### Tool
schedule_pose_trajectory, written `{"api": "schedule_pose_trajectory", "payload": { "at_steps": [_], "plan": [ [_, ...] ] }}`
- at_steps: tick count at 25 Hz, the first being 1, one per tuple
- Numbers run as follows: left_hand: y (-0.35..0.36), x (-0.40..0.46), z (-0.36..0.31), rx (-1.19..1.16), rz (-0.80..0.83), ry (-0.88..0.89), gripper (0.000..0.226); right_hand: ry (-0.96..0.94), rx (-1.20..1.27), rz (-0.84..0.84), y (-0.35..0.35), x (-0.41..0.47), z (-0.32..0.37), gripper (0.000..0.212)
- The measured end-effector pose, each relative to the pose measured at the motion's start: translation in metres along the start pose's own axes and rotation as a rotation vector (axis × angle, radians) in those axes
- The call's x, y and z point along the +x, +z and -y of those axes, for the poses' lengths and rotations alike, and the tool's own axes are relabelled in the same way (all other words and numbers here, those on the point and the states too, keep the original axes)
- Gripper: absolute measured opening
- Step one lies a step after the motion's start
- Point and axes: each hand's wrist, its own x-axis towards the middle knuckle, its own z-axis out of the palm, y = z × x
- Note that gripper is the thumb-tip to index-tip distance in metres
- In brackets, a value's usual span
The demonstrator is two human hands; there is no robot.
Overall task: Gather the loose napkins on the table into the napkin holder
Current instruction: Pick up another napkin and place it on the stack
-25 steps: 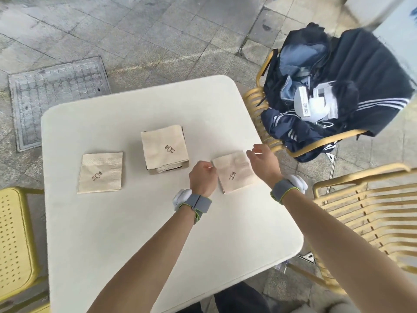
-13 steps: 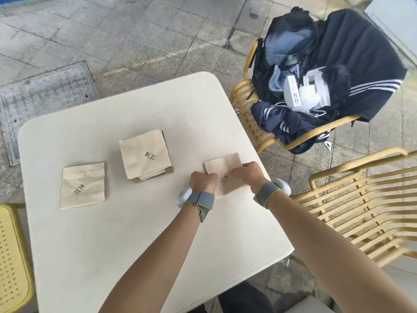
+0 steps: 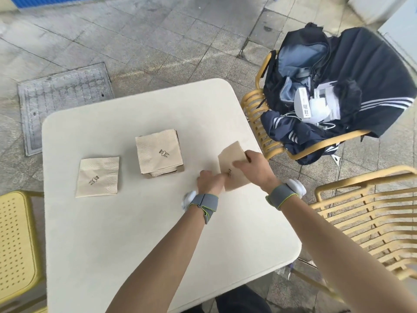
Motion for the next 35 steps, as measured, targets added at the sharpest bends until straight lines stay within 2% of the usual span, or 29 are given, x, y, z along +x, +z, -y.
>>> {"api": "schedule_pose_trajectory", "payload": {
  "at_steps": [3,4,6,7,9,11,14,16,17,21,24,29,32,35],
  "plan": [
    [-0.055,-0.019,-0.016,-0.563,0.220,-0.043,0.006,-0.109,0.271,0.130,-0.003,0.000,0.054,0.015],
    [-0.078,-0.023,-0.019,-0.692,0.279,-0.023,0.005,-0.139,0.364,0.195,0.002,0.000,0.073,0.012],
    [-0.127,-0.022,-0.020,-0.853,0.287,0.065,0.003,-0.181,0.458,0.306,0.022,0.001,0.108,0.025],
    [-0.148,-0.020,-0.019,-0.881,0.231,0.111,0.003,-0.180,0.476,0.335,0.036,0.001,0.122,0.031],
    [-0.185,-0.011,-0.017,-0.807,0.045,0.161,0.004,-0.158,0.469,0.347,0.068,0.004,0.140,0.034],
    [-0.213,0.000,-0.014,-0.559,-0.134,0.200,0.011,-0.133,0.405,0.322,0.099,0.006,0.151,0.029],
    [-0.230,0.018,-0.005,-0.315,-0.260,0.191,0.017,-0.123,0.199,0.234,0.131,0.012,0.151,0.016],
    [-0.230,0.026,0.002,-0.289,-0.305,0.199,0.005,-0.118,0.057,0.184,0.141,0.015,0.146,0.011],
    [-0.228,0.027,0.005,-0.274,-0.308,0.208,0.003,-0.106,0.012,0.170,0.144,0.016,0.143,0.011],
    [-0.216,0.030,0.011,-0.254,-0.338,0.195,0.030,-0.080,-0.069,0.103,0.145,0.017,0.133,0.022],
    [-0.211,0.029,0.010,-0.279,-0.368,0.236,0.029,-0.112,-0.109,0.083,0.143,0.017,0.128,0.029],
    [-0.205,0.026,0.004,-0.162,-0.403,0.288,0.024,-0.141,-0.258,0.025,0.142,0.017,0.119,0.044],
    [-0.196,0.025,0.007,-0.096,-0.379,0.279,0.020,-0.039,-0.115,0.138,0.145,0.015,0.117,0.051],
    [-0.187,0.025,0.009,-0.103,-0.191,0.279,0.031,0.058,0.056,0.284,0.148,0.010,0.123,0.054]
  ]
}}
